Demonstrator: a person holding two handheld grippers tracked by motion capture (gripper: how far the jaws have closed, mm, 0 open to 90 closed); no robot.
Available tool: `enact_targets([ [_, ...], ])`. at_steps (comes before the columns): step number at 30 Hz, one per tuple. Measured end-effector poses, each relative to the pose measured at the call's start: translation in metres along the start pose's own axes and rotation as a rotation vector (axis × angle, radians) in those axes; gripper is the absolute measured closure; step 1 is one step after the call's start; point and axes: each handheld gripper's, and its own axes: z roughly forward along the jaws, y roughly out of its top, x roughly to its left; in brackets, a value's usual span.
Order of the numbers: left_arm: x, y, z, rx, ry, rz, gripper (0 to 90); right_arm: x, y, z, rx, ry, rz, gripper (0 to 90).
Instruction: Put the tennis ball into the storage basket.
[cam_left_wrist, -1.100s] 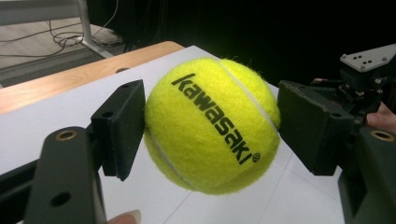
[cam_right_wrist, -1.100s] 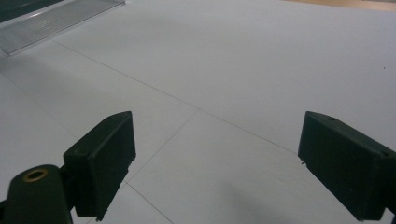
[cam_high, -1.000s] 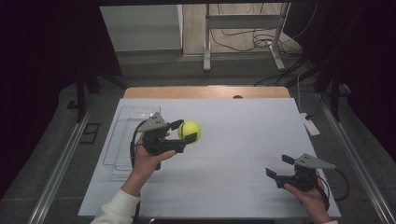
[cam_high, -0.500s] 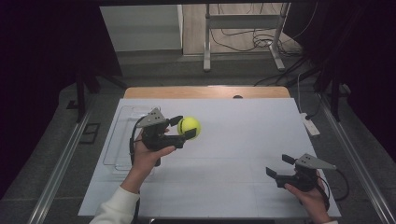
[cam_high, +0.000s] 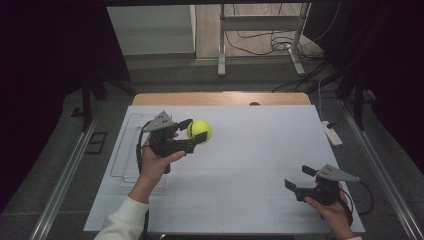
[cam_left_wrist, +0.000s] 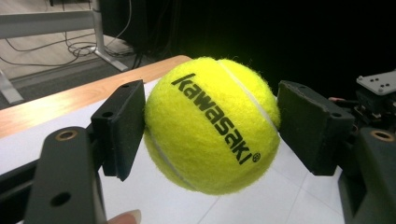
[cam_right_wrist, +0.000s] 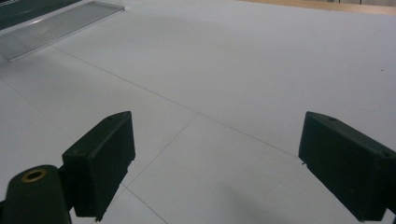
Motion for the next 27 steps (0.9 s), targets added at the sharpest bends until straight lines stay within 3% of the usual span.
enact_targets([
  [27, 0.018, 0.007, 0.004, -0.020, 0.060, -0.005, 27.2, -0.001, -0.001, 0.000, 0.004, -0.006, -0.007, 11.1],
])
